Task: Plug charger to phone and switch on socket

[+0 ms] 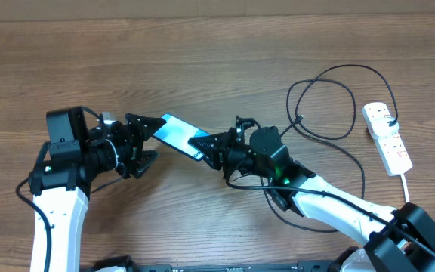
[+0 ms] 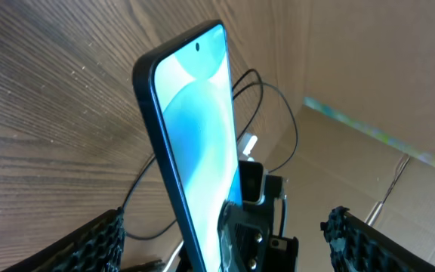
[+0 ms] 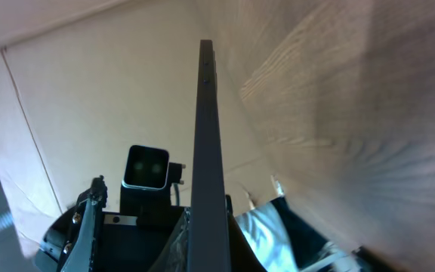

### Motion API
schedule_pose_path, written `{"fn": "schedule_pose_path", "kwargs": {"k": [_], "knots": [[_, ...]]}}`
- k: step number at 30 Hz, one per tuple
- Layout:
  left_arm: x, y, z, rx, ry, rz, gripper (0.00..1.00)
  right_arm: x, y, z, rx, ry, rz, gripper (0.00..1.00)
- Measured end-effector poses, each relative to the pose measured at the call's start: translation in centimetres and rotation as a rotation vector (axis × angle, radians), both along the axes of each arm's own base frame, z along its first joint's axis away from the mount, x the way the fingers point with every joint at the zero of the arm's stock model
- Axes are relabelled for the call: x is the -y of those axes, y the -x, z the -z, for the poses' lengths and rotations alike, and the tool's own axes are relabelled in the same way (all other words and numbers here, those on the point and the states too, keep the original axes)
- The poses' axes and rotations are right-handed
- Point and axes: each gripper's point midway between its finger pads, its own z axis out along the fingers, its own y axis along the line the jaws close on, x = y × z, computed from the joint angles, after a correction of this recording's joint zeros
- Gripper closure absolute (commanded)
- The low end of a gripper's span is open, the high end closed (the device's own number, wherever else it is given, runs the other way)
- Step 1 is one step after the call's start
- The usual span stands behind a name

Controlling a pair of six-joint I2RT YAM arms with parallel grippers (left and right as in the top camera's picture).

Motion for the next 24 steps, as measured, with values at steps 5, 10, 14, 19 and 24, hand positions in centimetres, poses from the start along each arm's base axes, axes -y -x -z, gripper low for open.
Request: {"fn": "schedule_pose_path", "kwargs": {"k": [5, 10, 14, 19, 24], "knots": [[0.3, -0.3, 1.1, -0.044, 0.012, 0.012, 0.26, -0.5, 0.4, 0.0, -0.116, -0.045, 0.038, 0.96], [1.0, -0.5, 1.7, -0.056, 0.013, 0.037, 0.28, -0.7, 0.4, -0.2, -0.165, -0.076, 0.051, 0.96], [1.3, -0.9, 1.6, -0.042, 0.016, 0.043, 0.33, -1.0, 0.6, -1.2, -0.188, -0.125, 0.049, 0.96], [1.3, -1.3, 1.4, -0.038, 0.026, 0.026, 0.42, -1.5, 1.2, -1.5, -0.19, -0.137, 0.031, 0.96], [1.4, -1.4, 1.3, -0.05, 0.038, 0.015, 0.48, -1.7, 1.3, -1.5, -0.19, -0.137, 0.029, 0.96]]}}
